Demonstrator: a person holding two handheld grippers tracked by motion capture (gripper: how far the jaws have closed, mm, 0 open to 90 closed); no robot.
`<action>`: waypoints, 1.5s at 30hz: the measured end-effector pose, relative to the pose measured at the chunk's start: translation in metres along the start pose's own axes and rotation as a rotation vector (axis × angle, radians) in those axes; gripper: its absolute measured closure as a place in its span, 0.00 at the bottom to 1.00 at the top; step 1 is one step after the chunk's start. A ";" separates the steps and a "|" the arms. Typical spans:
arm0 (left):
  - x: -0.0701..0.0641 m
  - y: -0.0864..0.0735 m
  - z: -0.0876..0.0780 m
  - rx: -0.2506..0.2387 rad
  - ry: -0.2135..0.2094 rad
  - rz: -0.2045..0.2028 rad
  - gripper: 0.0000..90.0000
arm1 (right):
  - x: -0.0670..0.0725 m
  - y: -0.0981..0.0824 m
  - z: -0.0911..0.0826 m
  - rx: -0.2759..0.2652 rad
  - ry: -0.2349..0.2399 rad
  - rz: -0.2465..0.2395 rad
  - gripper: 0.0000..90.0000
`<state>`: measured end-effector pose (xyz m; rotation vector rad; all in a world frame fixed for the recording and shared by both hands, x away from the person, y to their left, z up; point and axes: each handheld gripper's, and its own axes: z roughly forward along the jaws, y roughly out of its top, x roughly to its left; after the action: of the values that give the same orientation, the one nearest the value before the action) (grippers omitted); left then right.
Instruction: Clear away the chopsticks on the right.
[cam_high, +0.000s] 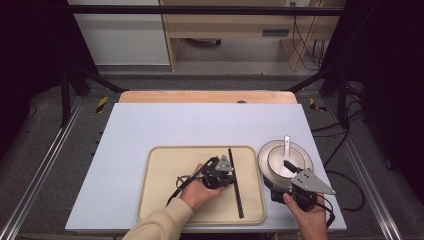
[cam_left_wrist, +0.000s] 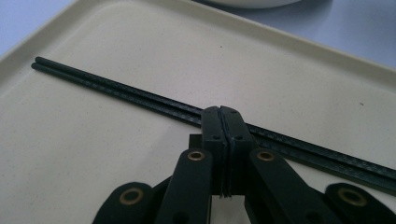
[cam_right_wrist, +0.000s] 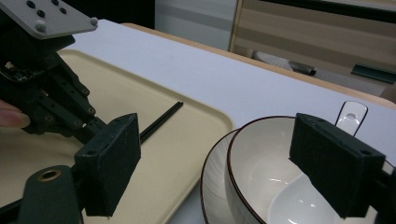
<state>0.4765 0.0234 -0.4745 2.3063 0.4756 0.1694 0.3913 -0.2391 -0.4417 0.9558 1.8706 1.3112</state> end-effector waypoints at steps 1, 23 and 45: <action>0.000 0.000 0.001 -0.002 -0.003 0.000 0.99 | 0.000 0.000 0.000 0.000 0.000 -0.001 0.18; 0.001 -0.001 -0.009 -0.089 0.000 -0.008 0.99 | 0.006 0.002 0.001 -0.009 0.007 0.010 0.17; 0.037 -0.093 -0.140 -0.332 0.215 -0.061 0.61 | 0.045 0.021 0.051 0.021 0.030 0.010 0.15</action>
<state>0.4473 0.1901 -0.4436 1.9554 0.5781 0.4361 0.4144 -0.1718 -0.4407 0.9620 1.9081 1.3209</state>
